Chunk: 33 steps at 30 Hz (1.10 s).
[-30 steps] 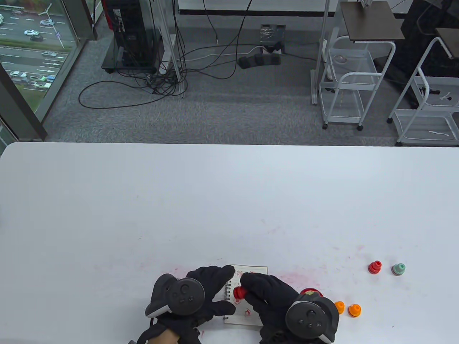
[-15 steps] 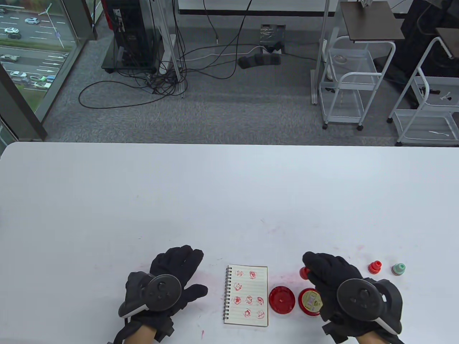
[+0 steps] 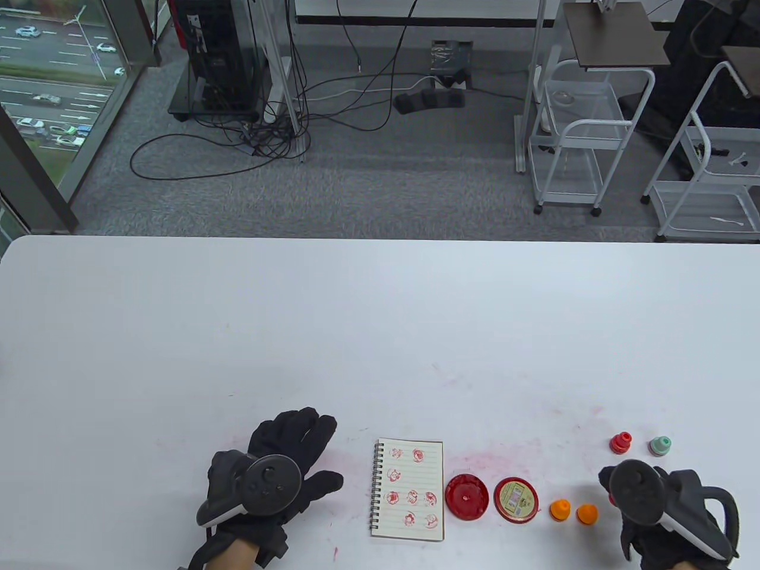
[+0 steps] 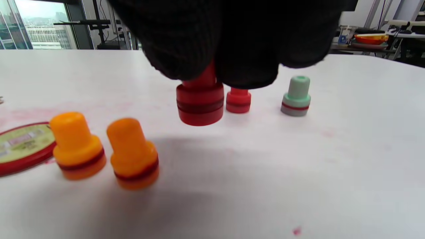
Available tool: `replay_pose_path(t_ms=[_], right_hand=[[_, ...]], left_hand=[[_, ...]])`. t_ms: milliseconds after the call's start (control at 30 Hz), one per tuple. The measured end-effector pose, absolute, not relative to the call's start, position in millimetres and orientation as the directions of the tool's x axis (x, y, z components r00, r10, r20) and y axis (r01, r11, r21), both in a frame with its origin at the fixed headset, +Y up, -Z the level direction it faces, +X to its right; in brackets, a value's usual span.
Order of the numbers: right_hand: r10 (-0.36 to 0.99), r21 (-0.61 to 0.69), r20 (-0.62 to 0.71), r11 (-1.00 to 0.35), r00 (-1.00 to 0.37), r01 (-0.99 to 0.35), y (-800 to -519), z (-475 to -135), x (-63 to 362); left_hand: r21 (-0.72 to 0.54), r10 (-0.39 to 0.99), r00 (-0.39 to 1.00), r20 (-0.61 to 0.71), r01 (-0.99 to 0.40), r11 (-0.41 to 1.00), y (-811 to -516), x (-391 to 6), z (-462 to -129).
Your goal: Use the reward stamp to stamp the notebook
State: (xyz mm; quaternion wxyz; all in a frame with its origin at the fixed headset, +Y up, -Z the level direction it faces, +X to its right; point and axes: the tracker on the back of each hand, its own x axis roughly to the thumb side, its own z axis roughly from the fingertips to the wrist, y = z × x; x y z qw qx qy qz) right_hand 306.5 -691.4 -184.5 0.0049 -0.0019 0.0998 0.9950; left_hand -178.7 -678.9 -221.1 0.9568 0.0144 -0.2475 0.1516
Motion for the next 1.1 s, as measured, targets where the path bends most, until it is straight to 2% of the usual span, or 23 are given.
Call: replay_pose_path(t_ms=[100,233,400,467,667,767,867,1100], right_hand=[[0.020,0.278,-0.009,-0.960,-1.000,-0.021,-706,-182,307],[-0.056,0.293,0.013,-0.954,-0.998,0.057,-713,-179,307],[-0.024,0.288,0.004,-0.957,-1.000,0.024,-715,-178,307],[-0.028,0.334,-0.017,-0.942,-0.999,0.020,-710,-178,308],[0.072,0.194,-0.081,-0.977,-0.994,-0.087,-675,-191,322],[0.000,0.133,-0.077,-0.991,-0.997,-0.011,-661,-207,324],[-0.063,0.129,-0.073,-0.990,-0.995,0.053,-659,-224,323],[-0.176,0.231,-0.082,-0.961,-0.981,0.153,-690,-265,318]], left_hand=[[-0.052,0.284,0.831,0.477,-0.296,0.954,-679,-179,-221],[-0.059,0.278,0.833,0.479,-0.285,0.957,-680,-177,-221],[-0.068,0.280,0.831,0.481,-0.283,0.957,-680,-177,-221],[-0.068,0.280,0.831,0.480,-0.283,0.957,-680,-177,-221],[-0.063,0.278,0.837,0.471,-0.282,0.957,-680,-179,-221],[-0.061,0.277,0.842,0.463,-0.282,0.957,-680,-180,-220],[-0.062,0.277,0.847,0.454,-0.280,0.958,-680,-182,-220],[-0.069,0.272,0.860,0.431,-0.269,0.961,-681,-186,-222]])
